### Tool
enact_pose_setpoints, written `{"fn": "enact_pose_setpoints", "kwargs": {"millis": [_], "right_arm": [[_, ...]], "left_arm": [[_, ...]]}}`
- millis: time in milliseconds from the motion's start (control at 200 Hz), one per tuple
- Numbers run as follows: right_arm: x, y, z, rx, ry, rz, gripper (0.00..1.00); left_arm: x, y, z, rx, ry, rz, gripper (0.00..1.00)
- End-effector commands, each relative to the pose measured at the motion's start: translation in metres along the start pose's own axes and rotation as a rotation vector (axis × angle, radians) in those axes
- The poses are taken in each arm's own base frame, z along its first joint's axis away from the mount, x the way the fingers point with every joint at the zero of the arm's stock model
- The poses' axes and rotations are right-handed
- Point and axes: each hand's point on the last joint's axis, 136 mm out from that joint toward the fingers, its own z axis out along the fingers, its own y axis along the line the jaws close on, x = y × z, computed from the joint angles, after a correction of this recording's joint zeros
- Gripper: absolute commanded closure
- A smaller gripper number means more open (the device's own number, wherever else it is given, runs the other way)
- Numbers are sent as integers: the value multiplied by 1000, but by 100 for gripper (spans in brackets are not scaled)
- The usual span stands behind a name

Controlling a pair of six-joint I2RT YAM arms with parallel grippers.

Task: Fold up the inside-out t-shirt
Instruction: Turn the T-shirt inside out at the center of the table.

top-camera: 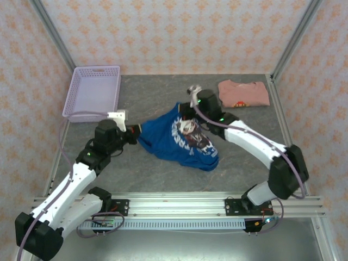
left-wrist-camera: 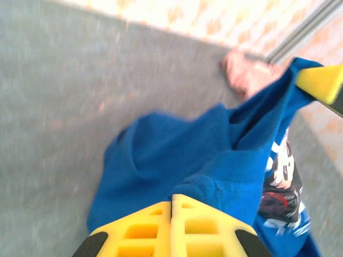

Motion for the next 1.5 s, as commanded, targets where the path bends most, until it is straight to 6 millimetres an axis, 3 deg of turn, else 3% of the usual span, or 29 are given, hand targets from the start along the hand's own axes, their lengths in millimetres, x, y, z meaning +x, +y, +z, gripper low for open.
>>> {"fn": "enact_pose_setpoints", "kwargs": {"millis": [0,60,125,250,370,465,635,746,841,971,1056,1116,1211,1276,1321,1411,1496], "right_arm": [[-98,20,-59,-46,-253,-33,100],[-129,22,-77,-56,-319,-26,100],[-142,33,-87,-89,-324,-57,100],[-166,35,-117,-39,-403,-121,100],[-199,19,-149,59,-517,-100,100],[-233,10,-182,173,-597,-112,100],[-284,14,-242,282,-719,-163,100],[-303,21,-265,327,-737,-216,100],[-314,27,-270,338,-719,-259,100],[-315,30,-238,288,-645,-284,100],[-302,26,-185,206,-532,-264,100],[-279,21,-132,135,-407,-231,100],[-216,12,-36,58,-163,-187,98],[-160,6,25,23,19,-165,89],[-121,3,55,17,139,-153,80],[-59,-3,80,17,314,-143,63],[-20,-8,74,35,357,-123,53]], "left_arm": [[-106,-44,-24,59,-263,50,100],[-140,-66,-32,105,-305,69,100],[-170,-85,-41,138,-347,84,100],[-201,-110,-52,196,-389,117,100],[-212,-151,-57,285,-367,181,100],[-215,-197,-64,325,-338,292,100],[-234,-265,-86,474,-327,327,100],[-234,-291,-100,534,-313,351,100],[-237,-292,-100,524,-297,318,100],[-238,-267,-85,402,-286,268,100],[-231,-235,-59,308,-235,163,100],[-214,-205,-34,240,-184,84,100],[-166,-152,7,131,-109,-23,100],[-124,-115,30,64,-44,-106,100],[-93,-93,41,20,-3,-139,100],[-26,-52,58,-60,87,-192,100],[28,-22,64,-115,159,-237,100]]}}
